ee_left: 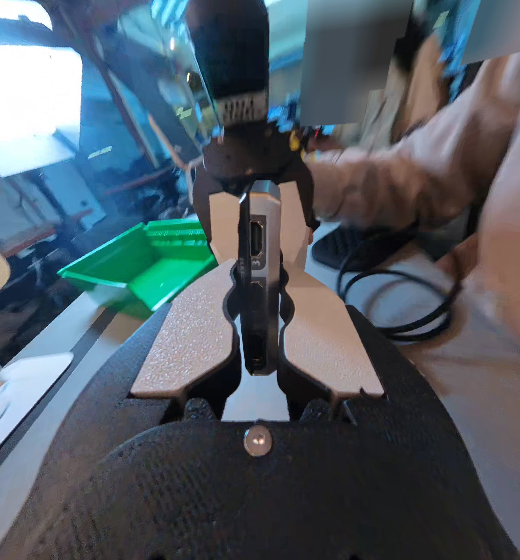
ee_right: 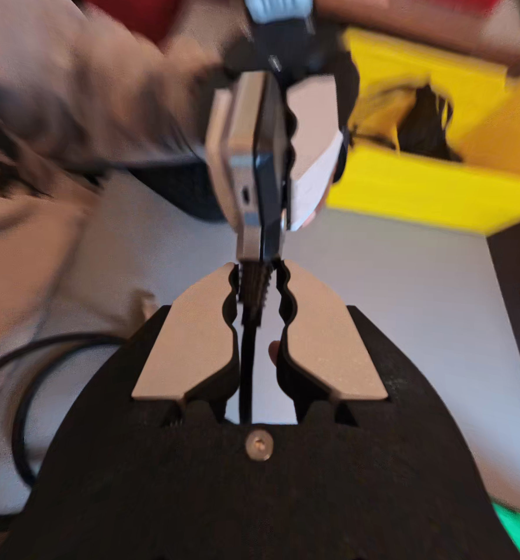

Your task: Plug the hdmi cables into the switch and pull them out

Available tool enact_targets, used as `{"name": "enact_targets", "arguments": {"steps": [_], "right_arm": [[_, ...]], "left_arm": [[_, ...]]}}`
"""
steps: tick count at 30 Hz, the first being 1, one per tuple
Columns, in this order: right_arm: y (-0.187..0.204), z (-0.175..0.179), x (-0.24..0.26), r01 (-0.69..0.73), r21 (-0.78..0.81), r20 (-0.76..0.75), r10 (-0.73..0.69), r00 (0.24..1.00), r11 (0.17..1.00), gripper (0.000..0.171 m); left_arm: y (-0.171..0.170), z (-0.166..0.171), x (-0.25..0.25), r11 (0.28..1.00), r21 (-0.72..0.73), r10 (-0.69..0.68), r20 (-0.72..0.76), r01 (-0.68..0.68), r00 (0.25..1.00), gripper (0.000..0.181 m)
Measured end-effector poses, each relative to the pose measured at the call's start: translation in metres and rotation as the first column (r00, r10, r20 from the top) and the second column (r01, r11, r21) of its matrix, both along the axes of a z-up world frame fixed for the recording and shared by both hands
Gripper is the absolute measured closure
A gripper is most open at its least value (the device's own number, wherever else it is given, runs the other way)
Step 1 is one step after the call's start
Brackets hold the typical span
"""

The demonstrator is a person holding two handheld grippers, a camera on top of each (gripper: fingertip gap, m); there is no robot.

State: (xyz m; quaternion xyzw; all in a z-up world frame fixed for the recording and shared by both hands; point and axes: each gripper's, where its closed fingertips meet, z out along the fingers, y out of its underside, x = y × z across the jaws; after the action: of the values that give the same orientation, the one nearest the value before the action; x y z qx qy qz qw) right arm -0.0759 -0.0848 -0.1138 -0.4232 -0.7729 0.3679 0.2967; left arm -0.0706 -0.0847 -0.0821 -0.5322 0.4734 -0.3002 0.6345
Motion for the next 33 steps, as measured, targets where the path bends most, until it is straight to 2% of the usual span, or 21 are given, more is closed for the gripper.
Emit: {"name": "enact_targets", "arguments": {"steps": [1,3,4,7,9,10,11,14,16,18,20,23,26,27,29,33], "right_arm": [[-0.006,0.015,0.005,-0.071,-0.063,-0.093,0.065,0.994,0.995,0.149],[-0.008,0.04,0.015,-0.161,-0.176,-0.244,0.116,0.963,0.971,0.148],[-0.004,0.046,0.018,-0.169,-0.206,-0.296,0.104,0.95,0.964,0.142],[0.001,0.042,0.023,-0.163,-0.207,-0.33,0.088,0.94,0.965,0.13],[-0.002,0.033,0.019,-0.13,-0.144,-0.321,0.077,0.944,0.981,0.131],[0.001,0.031,0.015,-0.081,-0.075,-0.334,0.052,0.941,0.994,0.144],[0.002,0.036,0.012,-0.051,-0.007,-0.377,0.044,0.925,0.999,0.168],[0.011,0.052,0.012,0.037,0.058,-0.421,-0.009,0.907,0.998,0.171],[0.019,0.055,0.014,0.091,0.126,-0.428,-0.028,0.903,0.988,0.171],[0.023,0.05,0.018,0.118,0.217,-0.414,-0.018,0.91,0.969,0.171],[0.023,0.047,0.021,0.14,0.32,-0.417,0.006,0.909,0.937,0.17],[0.022,0.042,0.025,0.173,0.491,-0.405,0.049,0.913,0.854,0.17],[0.02,0.04,0.028,0.189,0.588,-0.407,0.086,0.909,0.786,0.168],[0.017,0.036,0.028,0.161,0.596,-0.387,0.106,0.916,0.787,0.152],[0.009,0.031,0.027,0.128,0.578,-0.371,0.12,0.921,0.806,0.144],[0.01,0.018,0.016,0.153,0.72,-0.328,0.137,0.935,0.677,0.139]], "left_arm": [[-0.006,0.012,-0.002,0.999,0.001,-0.036,0.062,0.036,0.997,0.158],[-0.015,0.031,-0.007,0.997,0.025,-0.078,0.165,0.075,0.983,0.158],[-0.018,0.038,-0.009,0.995,0.026,-0.098,0.215,0.095,0.972,0.159],[-0.019,0.046,-0.016,0.993,0.037,-0.116,0.288,0.11,0.951,0.158],[-0.018,0.05,-0.019,0.993,0.042,-0.121,0.344,0.113,0.931,0.158],[-0.016,0.05,-0.02,0.993,0.036,-0.118,0.359,0.113,0.926,0.158],[-0.014,0.047,-0.021,0.994,0.029,-0.11,0.35,0.107,0.93,0.158],[-0.006,0.034,-0.022,0.997,-0.003,-0.072,0.286,0.076,0.956,0.158],[0.005,0.017,-0.019,0.999,0.032,0.02,0.142,-0.025,0.99,0.157],[0.013,0.004,-0.018,0.989,0.097,0.111,0.009,-0.111,0.994,0.156],[0.018,-0.004,-0.016,0.964,0.198,0.199,-0.101,-0.176,0.975,0.157],[0.025,-0.016,-0.015,0.895,0.381,0.346,-0.262,-0.233,0.901,0.158],[0.025,-0.016,-0.014,0.866,0.439,0.379,-0.266,-0.239,0.886,0.158],[0.026,-0.015,-0.014,0.853,0.461,0.398,-0.272,-0.244,0.876,0.158],[0.026,-0.017,-0.01,0.843,0.478,0.415,-0.291,-0.244,0.862,0.158],[0.022,-0.023,0.003,0.807,0.557,0.441,-0.344,-0.198,0.829,0.158]]}}
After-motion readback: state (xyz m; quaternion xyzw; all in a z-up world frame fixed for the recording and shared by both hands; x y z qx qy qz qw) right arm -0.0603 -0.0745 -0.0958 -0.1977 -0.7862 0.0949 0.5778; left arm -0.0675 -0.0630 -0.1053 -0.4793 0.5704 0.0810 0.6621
